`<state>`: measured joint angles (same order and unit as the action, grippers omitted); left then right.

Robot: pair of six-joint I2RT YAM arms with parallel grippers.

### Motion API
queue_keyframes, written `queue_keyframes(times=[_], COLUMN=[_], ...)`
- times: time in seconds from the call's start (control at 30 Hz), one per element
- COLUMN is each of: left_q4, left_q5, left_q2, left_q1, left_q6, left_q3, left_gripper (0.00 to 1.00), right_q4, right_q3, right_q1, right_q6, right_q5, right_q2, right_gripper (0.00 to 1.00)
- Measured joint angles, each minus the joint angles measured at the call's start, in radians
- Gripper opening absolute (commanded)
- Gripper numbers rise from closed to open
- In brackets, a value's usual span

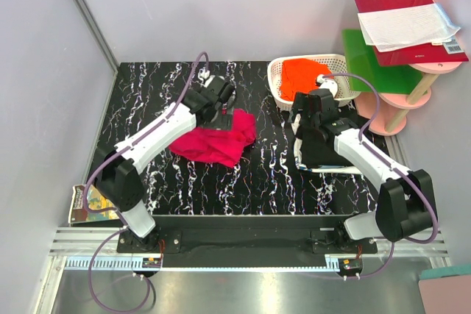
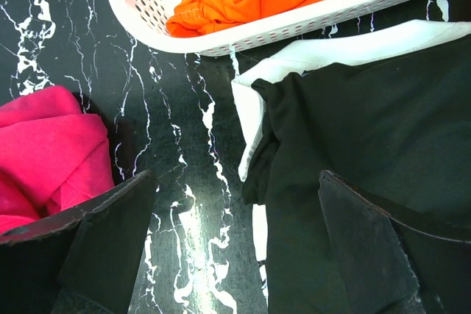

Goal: Fold and stack the t-shirts
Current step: Flatten out the tshirt

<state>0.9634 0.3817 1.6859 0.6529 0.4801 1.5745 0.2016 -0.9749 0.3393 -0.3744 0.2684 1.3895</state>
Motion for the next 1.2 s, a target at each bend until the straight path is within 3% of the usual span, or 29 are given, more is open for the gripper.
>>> queue_keyframes(times=[0.13, 0.43, 0.53, 0.73, 0.83, 1.0, 1.2], left_q4=[-0.153, -0.813, -0.998, -1.161, -1.095, -0.986, -0.856], left_q5=[0.079, 0.167, 0.177, 0.254, 0.306, 0.320, 0.317], left_q2=[-0.043, -0.424, -0.456, -0.296, -0.204, -0.260, -0.281], left_q1=[0.000, 0.007, 0.013, 0.094, 0.123, 0.200, 0.201], left_q6=[0.015, 0.012, 0.018, 0.035, 0.026, -0.047, -0.117], left_q3=[-0.219, -1.076, -1.214, -1.167, -1.035, -0.864, -0.572], left_gripper=[0.99, 0.99, 0.99, 0.99, 0.99, 0.99, 0.99], right_q4=[-0.006, -0.060, -0.069, -0.082, -0.086, -0.087, -0.091], right_q3=[0.003, 0.052, 0.063, 0.065, 0.066, 0.069, 0.077], right_q1=[0.000, 0.000, 0.000, 0.000, 0.000, 0.000, 0.000], right_q6=[0.000, 0.000, 0.000, 0.000, 0.000, 0.000, 0.000], right_q5=[0.000, 0.000, -0.003, -0.014, -0.019, -0.019, -0.019], right_q2=[0.008, 0.045, 0.074, 0.095, 0.095, 0.093, 0.089], right_gripper=[1.00, 1.00, 1.00, 1.00, 1.00, 1.00, 1.00])
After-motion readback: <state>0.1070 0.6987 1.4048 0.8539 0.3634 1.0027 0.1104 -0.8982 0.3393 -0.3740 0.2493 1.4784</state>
